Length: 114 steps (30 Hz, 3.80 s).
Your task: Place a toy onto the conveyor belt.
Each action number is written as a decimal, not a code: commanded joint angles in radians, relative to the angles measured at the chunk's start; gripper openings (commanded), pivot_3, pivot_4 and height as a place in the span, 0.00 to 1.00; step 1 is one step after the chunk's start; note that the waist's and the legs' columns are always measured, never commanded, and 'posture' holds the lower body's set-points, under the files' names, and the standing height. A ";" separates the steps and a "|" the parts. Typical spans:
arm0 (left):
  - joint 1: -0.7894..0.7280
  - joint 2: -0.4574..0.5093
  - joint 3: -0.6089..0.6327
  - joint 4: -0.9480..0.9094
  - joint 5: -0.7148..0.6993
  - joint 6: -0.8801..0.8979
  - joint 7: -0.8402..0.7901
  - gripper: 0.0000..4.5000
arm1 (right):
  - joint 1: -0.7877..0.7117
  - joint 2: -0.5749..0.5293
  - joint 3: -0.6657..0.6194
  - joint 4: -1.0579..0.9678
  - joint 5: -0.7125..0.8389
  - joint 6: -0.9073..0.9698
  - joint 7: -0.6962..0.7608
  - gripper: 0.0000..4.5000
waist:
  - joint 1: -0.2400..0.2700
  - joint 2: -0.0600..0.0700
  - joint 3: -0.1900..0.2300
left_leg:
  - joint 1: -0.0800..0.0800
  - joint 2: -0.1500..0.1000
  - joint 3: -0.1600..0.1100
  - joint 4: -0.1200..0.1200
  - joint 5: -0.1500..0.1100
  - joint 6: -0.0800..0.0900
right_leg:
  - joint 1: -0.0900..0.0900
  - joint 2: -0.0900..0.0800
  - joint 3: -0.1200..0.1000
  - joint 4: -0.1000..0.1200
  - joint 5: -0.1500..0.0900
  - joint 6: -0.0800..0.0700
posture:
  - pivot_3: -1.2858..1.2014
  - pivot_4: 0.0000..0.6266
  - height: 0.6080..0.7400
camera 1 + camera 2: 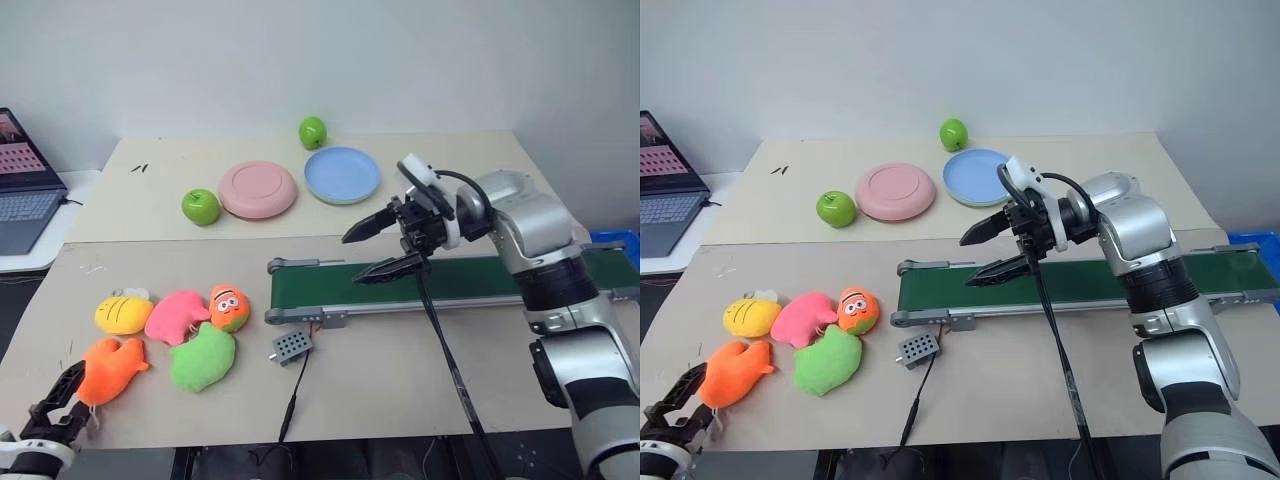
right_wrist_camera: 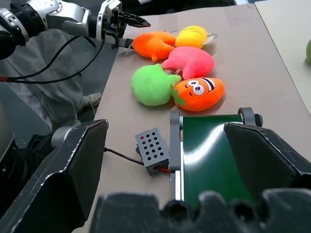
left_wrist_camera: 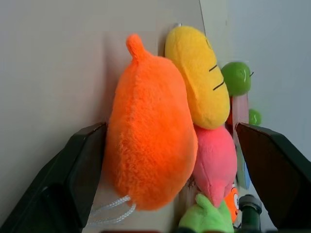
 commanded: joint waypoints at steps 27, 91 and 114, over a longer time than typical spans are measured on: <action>0.015 -0.071 -0.019 -0.446 -0.298 -0.270 -0.033 0.02 | -0.024 -0.011 -0.016 -0.014 -0.020 -0.013 -0.009 1.00 | 0.007 0.000 -0.001 | 0.005 0.004 0.009 -0.001 -0.003 0.001 | 0.002 0.001 0.001 -0.001 0.000 0.000 | 0.52 0.24 1.00; -0.736 0.540 -1.322 -0.242 1.306 -1.148 -0.696 0.99 | 0.187 -0.181 -0.206 -0.232 0.030 0.097 -0.290 1.00 | 0.003 -0.004 0.002 | 0.000 0.020 0.039 0.004 -0.016 0.005 | -0.015 0.011 -0.005 -0.001 0.014 -0.010 | 0.52 0.24 1.00; -0.918 0.541 -0.848 -0.367 0.654 -0.116 -0.689 0.99 | 0.205 -0.269 -0.224 -0.223 0.037 0.103 -0.213 1.00 | 0.000 -0.004 0.002 | 0.000 0.019 0.039 0.007 -0.016 0.005 | -0.015 0.011 -0.005 -0.001 0.014 -0.010 | 0.52 0.24 1.00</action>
